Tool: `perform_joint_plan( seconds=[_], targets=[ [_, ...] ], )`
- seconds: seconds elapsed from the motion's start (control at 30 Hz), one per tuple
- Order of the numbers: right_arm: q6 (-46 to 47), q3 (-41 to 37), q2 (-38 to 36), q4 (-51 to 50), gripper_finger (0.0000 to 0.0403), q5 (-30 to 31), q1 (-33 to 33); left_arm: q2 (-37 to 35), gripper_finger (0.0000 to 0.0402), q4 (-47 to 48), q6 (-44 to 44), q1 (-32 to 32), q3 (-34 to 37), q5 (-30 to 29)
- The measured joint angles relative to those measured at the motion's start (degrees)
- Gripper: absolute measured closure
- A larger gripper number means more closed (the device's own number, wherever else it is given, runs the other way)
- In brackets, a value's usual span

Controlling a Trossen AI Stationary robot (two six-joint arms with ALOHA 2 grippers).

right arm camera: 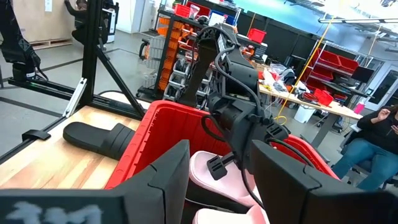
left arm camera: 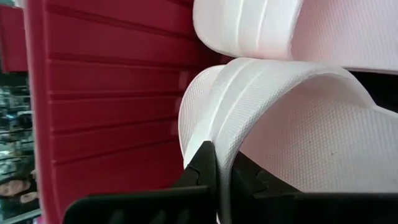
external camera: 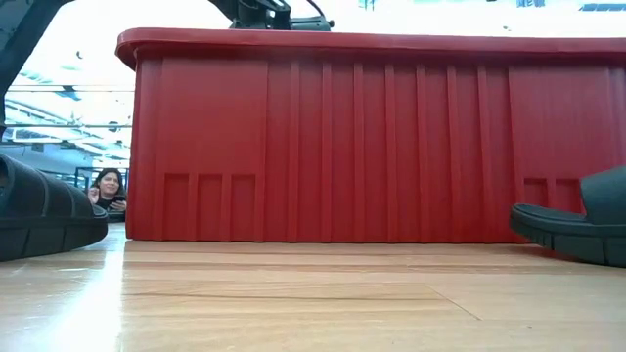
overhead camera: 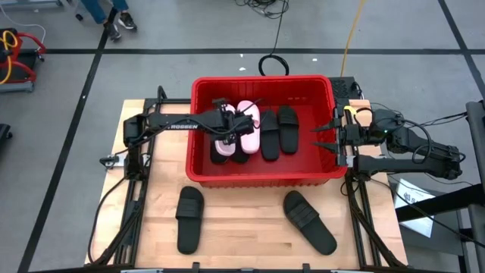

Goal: Pick and place slides into bin
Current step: Put the pink left slide into the red bin

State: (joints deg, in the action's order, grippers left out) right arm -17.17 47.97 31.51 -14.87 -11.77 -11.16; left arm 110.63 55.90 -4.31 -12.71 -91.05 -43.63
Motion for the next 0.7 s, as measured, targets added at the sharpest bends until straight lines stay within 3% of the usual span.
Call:
perform_joint_plan(
  seconds=[0.23,0.7],
  targets=[
    [-0.02,0.0,0.0,0.0,0.0243,0.0,0.0,0.0,0.0381,0.04,-1.89,-0.35,0.0,1.83],
    [-0.02,0.0,0.0,0.02,0.0243,0.0,0.0,0.0,0.0291,-0.07,-1.83,-0.32,0.0,3.99]
  ],
)
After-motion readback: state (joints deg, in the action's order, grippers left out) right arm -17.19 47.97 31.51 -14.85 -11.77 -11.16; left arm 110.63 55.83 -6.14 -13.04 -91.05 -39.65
